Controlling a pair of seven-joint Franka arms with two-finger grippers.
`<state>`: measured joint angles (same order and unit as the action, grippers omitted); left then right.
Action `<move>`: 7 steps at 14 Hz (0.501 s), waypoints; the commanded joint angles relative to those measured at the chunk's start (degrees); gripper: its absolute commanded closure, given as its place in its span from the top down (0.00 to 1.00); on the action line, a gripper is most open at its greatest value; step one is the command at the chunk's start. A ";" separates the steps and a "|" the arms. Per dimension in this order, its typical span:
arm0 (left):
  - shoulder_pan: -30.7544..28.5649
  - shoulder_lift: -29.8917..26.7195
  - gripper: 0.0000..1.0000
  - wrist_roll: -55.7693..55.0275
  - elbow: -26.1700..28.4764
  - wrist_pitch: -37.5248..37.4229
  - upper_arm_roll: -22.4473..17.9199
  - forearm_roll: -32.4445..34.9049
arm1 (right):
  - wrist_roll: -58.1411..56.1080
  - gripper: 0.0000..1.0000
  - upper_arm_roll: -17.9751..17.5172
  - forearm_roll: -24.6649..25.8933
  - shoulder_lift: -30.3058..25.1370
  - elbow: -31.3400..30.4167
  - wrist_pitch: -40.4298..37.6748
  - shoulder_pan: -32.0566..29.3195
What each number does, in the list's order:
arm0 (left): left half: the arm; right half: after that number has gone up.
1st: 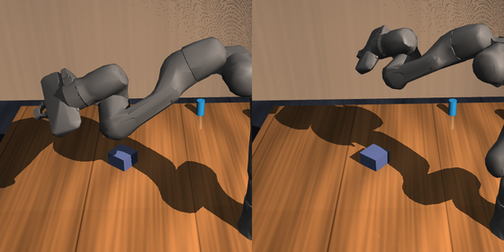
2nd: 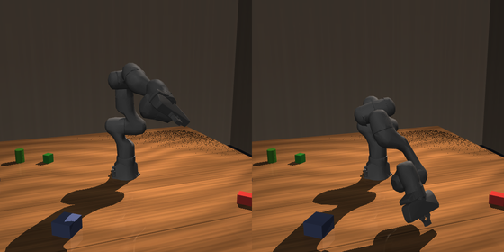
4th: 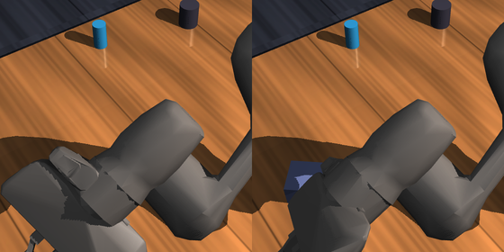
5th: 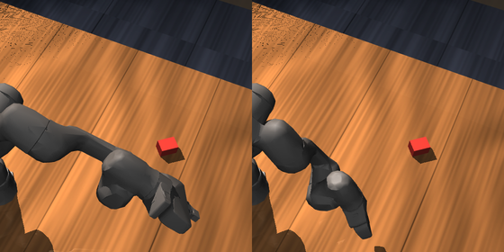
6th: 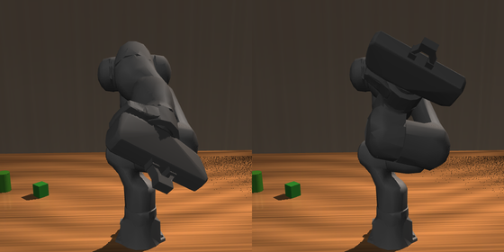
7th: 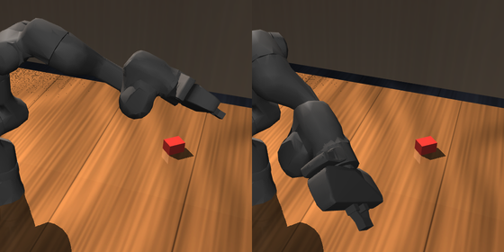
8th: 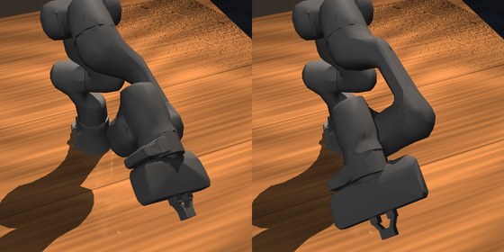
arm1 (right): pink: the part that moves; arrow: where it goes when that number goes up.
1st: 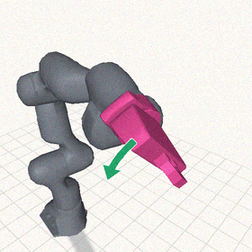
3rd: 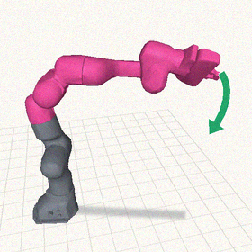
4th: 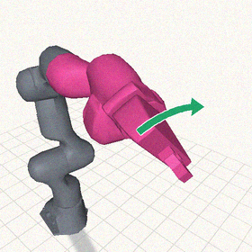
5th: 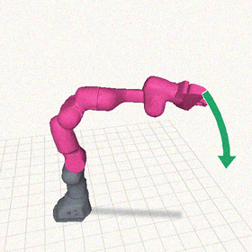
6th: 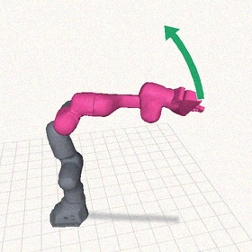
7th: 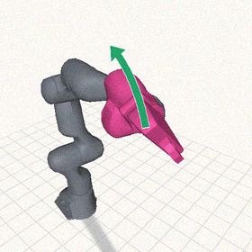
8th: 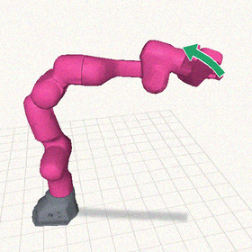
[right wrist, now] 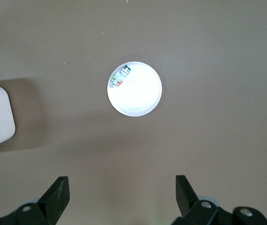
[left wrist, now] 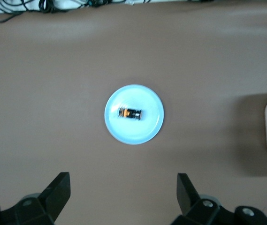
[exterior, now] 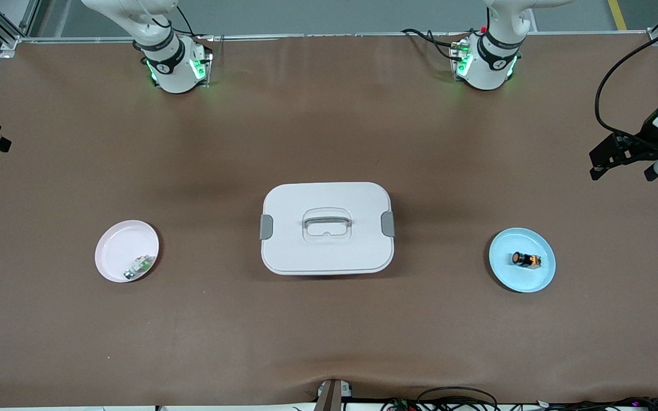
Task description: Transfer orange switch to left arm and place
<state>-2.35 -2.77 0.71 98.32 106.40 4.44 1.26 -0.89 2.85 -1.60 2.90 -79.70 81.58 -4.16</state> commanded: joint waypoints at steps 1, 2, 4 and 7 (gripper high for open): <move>-0.20 0.65 1.00 0.34 -1.54 1.79 -0.05 -1.88 | 0.10 1.00 -0.48 0.54 -0.08 0.51 -0.11 -0.41; -0.20 1.71 1.00 0.26 -3.38 1.79 -0.05 -1.88 | 0.10 1.00 -0.48 0.54 -0.08 0.51 -0.11 -0.41; 0.06 3.64 1.00 -2.01 -6.11 1.71 -0.05 -1.79 | 0.10 1.00 -0.48 0.54 -0.08 0.51 -0.19 -0.41; -0.11 4.44 1.00 -3.26 -6.74 -0.13 0.04 -1.44 | 0.10 1.00 -0.48 0.54 -0.08 0.51 -0.11 -0.41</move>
<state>-2.34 0.39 -2.23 93.47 108.08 4.44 0.37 -0.89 2.85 -1.60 2.90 -79.70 81.58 -4.16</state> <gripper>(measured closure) 0.000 0.000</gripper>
